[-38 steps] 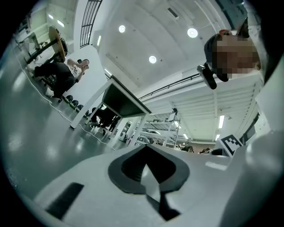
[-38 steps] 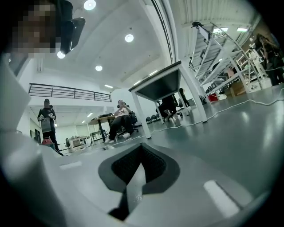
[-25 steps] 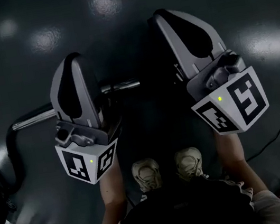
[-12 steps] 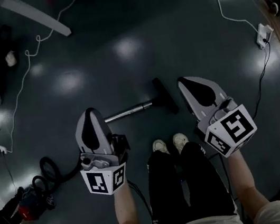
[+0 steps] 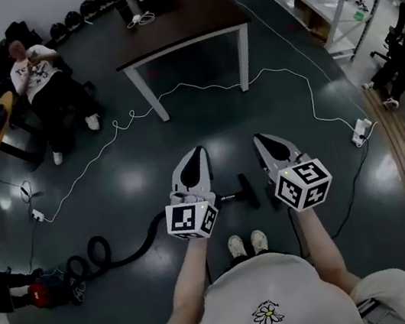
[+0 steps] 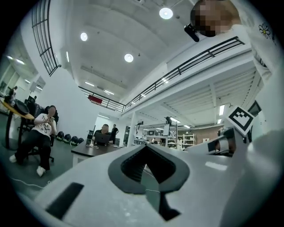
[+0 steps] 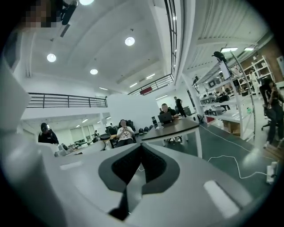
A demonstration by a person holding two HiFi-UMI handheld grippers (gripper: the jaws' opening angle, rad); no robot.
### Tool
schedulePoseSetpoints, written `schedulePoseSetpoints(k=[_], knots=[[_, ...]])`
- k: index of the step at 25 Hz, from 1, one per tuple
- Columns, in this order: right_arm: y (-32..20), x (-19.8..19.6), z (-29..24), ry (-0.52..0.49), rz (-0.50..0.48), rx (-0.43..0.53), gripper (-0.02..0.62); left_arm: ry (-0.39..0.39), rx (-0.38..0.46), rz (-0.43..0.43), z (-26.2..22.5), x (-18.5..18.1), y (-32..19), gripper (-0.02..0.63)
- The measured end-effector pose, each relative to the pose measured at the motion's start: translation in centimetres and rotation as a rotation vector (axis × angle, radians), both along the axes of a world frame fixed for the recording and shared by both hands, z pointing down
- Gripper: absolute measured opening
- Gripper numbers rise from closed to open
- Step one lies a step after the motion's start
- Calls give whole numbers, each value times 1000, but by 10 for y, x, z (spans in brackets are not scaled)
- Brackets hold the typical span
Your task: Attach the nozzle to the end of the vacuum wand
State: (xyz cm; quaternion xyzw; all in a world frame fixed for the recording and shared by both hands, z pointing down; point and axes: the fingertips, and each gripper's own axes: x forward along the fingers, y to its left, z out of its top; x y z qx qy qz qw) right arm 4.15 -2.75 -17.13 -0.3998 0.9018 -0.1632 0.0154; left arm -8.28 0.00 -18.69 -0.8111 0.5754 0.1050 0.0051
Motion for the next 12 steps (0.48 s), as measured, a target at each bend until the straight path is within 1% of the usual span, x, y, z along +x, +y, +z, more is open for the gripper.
schedulePoseSetpoints(k=[3, 7, 9, 12], knots=[[9, -13, -24, -41, -56, 2, 6, 21, 29, -26, -25, -6, 17, 3], [27, -25, -43, -46, -64, 34, 6, 71, 45, -59, -42, -26, 38, 3], [35, -33, -48, -50, -75, 52, 6, 66, 63, -66, -47, -31, 46, 2], [43, -41, -53, -60, -99, 66, 6, 38, 82, -65, -53, -28, 53, 2]])
